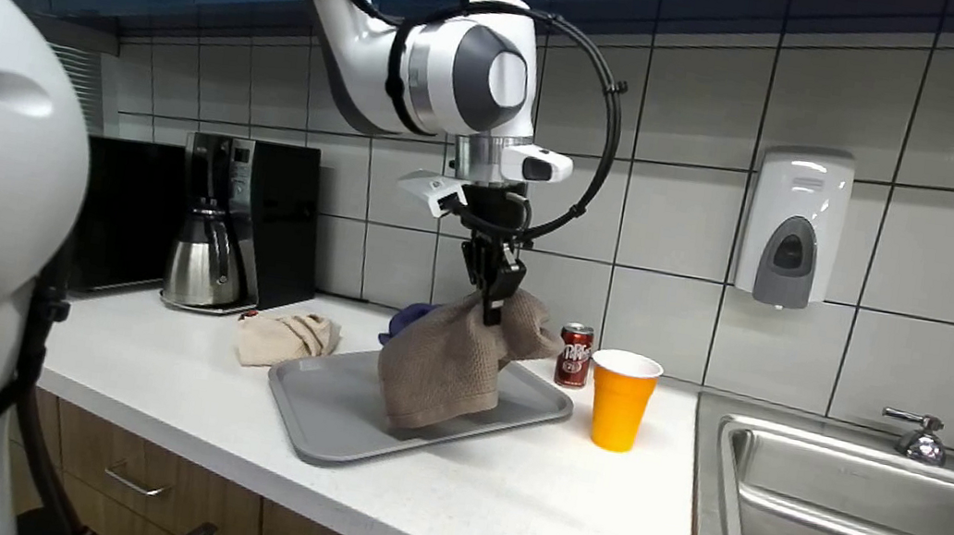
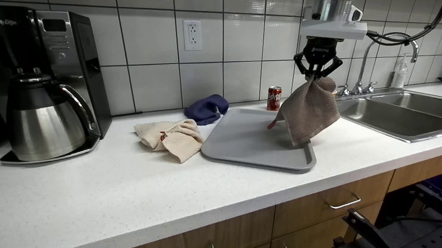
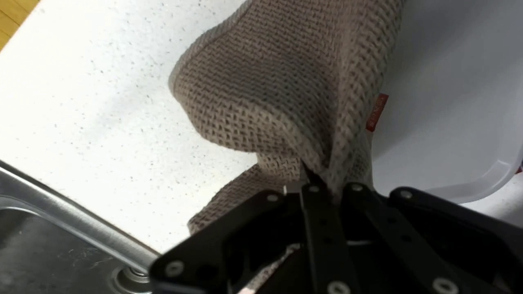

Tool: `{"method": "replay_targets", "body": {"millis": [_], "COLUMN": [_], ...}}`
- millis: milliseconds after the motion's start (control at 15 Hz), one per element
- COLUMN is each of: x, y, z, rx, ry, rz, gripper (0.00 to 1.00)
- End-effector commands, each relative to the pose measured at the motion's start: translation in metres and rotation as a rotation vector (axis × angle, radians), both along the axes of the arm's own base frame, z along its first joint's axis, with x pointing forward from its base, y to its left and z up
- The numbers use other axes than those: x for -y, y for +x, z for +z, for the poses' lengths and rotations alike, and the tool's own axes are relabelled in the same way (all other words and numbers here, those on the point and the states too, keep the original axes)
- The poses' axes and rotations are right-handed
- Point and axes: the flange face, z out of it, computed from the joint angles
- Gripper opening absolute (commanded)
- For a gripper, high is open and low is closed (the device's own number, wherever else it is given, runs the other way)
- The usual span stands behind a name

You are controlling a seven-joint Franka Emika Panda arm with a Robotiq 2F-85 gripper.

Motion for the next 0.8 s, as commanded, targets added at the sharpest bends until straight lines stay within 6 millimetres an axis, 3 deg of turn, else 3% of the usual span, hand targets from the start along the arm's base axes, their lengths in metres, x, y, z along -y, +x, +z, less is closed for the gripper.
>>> {"method": "replay_targets", "body": {"millis": [0, 733], "x": [-0.001, -0.020], "y": [0.029, 0.085], "z": [-0.008, -0.048], "rx": [-0.023, -0.070], "ry": [0.012, -0.005], "rz": [0.012, 0.041], "gripper": [0.01, 0.01]}}
